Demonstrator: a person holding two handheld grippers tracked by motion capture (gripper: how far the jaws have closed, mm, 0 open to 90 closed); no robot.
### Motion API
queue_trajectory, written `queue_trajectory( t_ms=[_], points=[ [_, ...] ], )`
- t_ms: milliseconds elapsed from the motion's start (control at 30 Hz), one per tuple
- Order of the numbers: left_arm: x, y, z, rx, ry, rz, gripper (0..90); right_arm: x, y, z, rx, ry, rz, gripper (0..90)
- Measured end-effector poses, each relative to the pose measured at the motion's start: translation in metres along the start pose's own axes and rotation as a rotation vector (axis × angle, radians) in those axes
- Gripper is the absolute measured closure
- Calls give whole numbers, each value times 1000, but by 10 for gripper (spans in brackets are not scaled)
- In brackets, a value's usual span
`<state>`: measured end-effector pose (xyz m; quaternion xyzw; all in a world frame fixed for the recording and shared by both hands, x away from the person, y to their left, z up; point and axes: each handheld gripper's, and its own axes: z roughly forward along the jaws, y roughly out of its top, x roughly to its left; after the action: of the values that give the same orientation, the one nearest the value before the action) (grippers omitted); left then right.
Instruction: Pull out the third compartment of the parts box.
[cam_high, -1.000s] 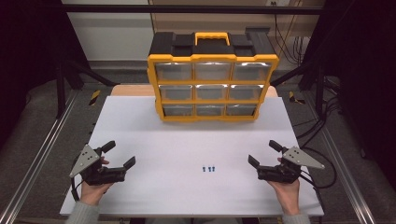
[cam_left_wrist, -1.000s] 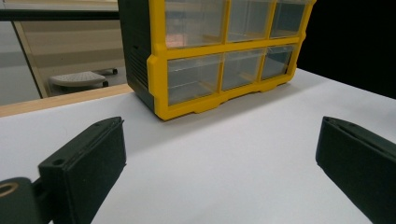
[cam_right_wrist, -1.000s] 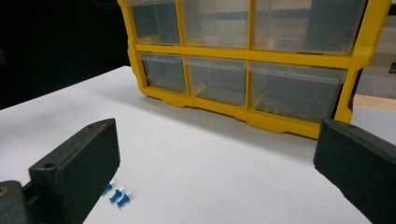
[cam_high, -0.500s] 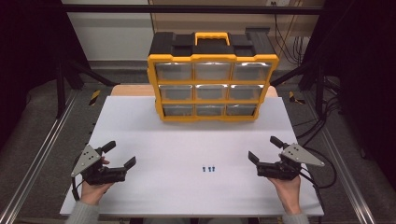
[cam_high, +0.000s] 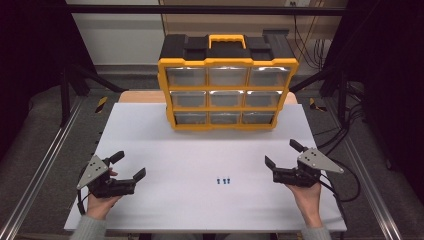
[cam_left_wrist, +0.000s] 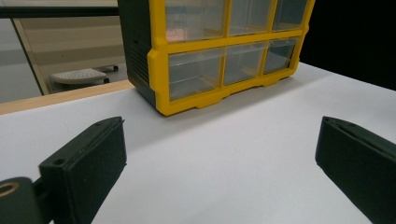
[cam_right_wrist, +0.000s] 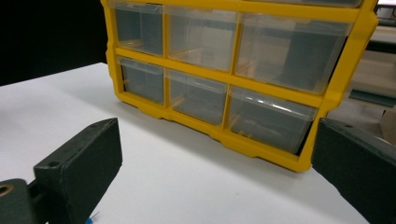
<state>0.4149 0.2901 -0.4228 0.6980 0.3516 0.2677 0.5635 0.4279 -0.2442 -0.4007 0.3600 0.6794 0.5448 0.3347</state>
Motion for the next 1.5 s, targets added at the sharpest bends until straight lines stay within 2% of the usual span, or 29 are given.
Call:
queue_trajectory(
  t_ms=[400,600,733,1033,1267,1500],
  points=[
    [0,-1,1,9,0,6,14,0,15,7,-2,-40,-74,38],
    [-1,-1,1,7,0,5,14,1,27,14,5,-62,-139,38],
    [-1,-1,1,7,0,4,14,1,33,16,5,-72,-161,40],
    [0,-1,1,8,2,6,14,0,46,26,40,-88,-218,38],
    [0,-1,2,13,0,11,15,-1,56,34,47,-107,-265,34],
    [0,-2,2,17,4,10,15,0,68,41,61,-122,-328,34]
  ],
)
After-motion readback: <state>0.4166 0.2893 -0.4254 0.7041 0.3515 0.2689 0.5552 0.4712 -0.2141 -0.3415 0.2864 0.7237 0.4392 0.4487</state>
